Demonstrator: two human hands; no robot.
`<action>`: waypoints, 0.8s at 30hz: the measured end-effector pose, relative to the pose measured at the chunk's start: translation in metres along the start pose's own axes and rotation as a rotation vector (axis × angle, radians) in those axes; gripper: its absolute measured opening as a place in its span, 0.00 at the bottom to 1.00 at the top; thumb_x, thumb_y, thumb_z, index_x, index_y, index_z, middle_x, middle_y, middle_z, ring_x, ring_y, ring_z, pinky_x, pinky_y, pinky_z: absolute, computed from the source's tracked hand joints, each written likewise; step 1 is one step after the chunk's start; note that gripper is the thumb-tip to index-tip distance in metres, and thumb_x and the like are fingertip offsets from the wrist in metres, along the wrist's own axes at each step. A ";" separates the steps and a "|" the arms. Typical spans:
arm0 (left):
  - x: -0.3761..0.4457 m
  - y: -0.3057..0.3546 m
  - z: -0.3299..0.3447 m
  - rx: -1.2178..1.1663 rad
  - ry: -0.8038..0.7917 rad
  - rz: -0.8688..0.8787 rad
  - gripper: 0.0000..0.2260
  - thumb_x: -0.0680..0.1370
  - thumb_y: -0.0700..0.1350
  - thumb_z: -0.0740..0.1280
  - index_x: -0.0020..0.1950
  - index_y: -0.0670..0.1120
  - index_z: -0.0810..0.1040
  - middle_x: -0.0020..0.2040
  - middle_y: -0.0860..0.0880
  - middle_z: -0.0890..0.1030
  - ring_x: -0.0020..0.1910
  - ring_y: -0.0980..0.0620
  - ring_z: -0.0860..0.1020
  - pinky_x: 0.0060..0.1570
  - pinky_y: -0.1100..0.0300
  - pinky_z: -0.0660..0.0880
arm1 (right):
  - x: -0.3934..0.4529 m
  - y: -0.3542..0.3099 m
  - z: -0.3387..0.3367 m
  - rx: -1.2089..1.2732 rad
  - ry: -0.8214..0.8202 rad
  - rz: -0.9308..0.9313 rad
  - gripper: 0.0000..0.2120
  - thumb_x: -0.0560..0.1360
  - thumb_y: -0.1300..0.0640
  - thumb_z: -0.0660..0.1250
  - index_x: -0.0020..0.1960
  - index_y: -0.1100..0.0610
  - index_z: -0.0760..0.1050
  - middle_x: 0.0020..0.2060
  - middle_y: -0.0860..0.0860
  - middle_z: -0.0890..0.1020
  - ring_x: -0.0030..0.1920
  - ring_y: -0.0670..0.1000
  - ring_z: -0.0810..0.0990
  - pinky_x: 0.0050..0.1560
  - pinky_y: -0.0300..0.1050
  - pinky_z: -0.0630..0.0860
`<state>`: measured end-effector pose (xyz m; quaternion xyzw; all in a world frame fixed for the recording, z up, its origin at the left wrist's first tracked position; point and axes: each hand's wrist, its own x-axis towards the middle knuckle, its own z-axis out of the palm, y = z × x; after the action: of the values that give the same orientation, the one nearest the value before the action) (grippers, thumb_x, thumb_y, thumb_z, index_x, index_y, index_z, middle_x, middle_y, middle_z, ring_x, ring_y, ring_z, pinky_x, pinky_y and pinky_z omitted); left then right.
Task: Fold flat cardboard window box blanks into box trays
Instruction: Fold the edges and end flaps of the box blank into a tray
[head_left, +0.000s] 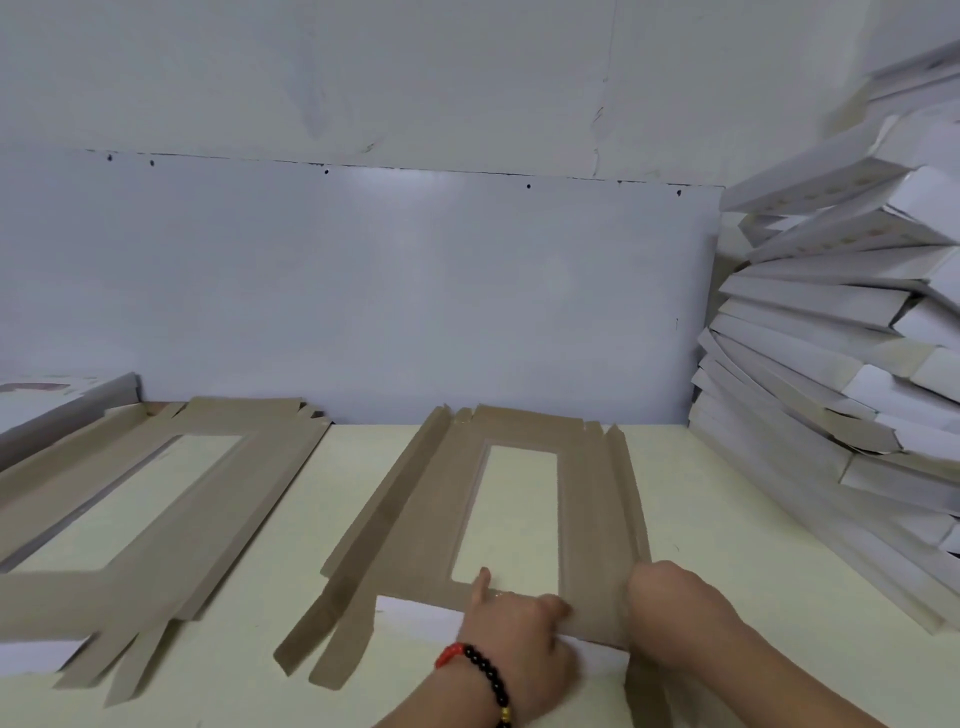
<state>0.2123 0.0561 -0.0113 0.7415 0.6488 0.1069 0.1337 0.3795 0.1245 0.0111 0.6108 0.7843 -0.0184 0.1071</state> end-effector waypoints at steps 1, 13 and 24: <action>0.000 0.009 0.000 0.017 -0.038 -0.009 0.26 0.70 0.57 0.50 0.63 0.53 0.75 0.57 0.50 0.82 0.63 0.50 0.75 0.73 0.44 0.34 | -0.002 -0.005 -0.002 -0.007 -0.004 -0.012 0.08 0.78 0.59 0.57 0.45 0.55 0.74 0.49 0.52 0.78 0.53 0.54 0.79 0.47 0.42 0.72; 0.009 0.053 0.006 0.364 -0.360 -0.131 0.20 0.83 0.52 0.51 0.74 0.48 0.62 0.76 0.37 0.58 0.75 0.34 0.54 0.63 0.24 0.38 | -0.018 -0.008 -0.011 -0.021 -0.025 -0.148 0.08 0.73 0.62 0.57 0.45 0.55 0.74 0.47 0.52 0.78 0.51 0.58 0.77 0.45 0.44 0.71; 0.020 0.054 0.010 0.044 -0.344 -0.263 0.24 0.81 0.54 0.56 0.77 0.52 0.58 0.76 0.48 0.61 0.78 0.45 0.49 0.68 0.32 0.50 | -0.004 -0.002 0.004 -0.059 0.075 -0.153 0.24 0.73 0.63 0.56 0.68 0.52 0.63 0.53 0.53 0.78 0.53 0.57 0.78 0.43 0.46 0.69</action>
<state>0.2688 0.0686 -0.0025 0.6605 0.7097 -0.0539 0.2390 0.3786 0.1195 0.0082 0.5458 0.8324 0.0193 0.0939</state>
